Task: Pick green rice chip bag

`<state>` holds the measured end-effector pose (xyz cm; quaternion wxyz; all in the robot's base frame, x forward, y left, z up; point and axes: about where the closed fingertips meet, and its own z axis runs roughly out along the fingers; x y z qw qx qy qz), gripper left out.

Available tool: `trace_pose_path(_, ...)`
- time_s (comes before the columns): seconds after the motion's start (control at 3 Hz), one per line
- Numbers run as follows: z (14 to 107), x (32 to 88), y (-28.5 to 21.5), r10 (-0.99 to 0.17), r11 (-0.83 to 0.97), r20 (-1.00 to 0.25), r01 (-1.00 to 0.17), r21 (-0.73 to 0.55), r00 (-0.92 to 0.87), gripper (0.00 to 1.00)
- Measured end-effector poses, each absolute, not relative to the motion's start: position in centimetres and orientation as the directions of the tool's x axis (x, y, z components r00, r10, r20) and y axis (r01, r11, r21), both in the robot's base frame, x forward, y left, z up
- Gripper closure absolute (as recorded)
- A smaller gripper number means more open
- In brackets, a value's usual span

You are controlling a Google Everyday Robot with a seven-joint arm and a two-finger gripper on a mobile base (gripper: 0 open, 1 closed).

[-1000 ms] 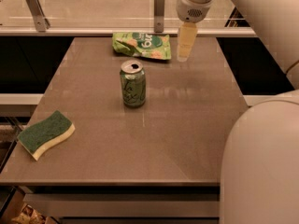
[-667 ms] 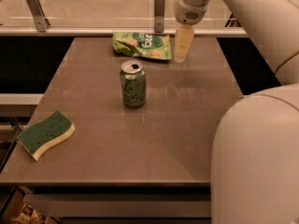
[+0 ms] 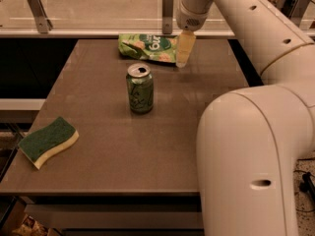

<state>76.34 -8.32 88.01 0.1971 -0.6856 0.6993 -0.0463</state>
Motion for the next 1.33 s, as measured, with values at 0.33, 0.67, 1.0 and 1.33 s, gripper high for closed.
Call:
trace_pose_path(0.33,86.9,77.6,-7.3,-0.975,0.040,-0.221,-0.944,-0.326,0.035,0.00)
trace_pose_path(0.67,86.3,78.3,-6.5,-0.972,0.022,-0.229,-0.947,-0.320,0.054,0.00)
trace_pose_path(1.0,85.8,78.8,-5.2,-0.967,-0.001,-0.240,-0.948,-0.319,0.082,0.00)
trace_pose_path(1.33,85.6,79.3,-4.0,-0.961,-0.025,-0.254,-0.945,-0.326,0.113,0.00)
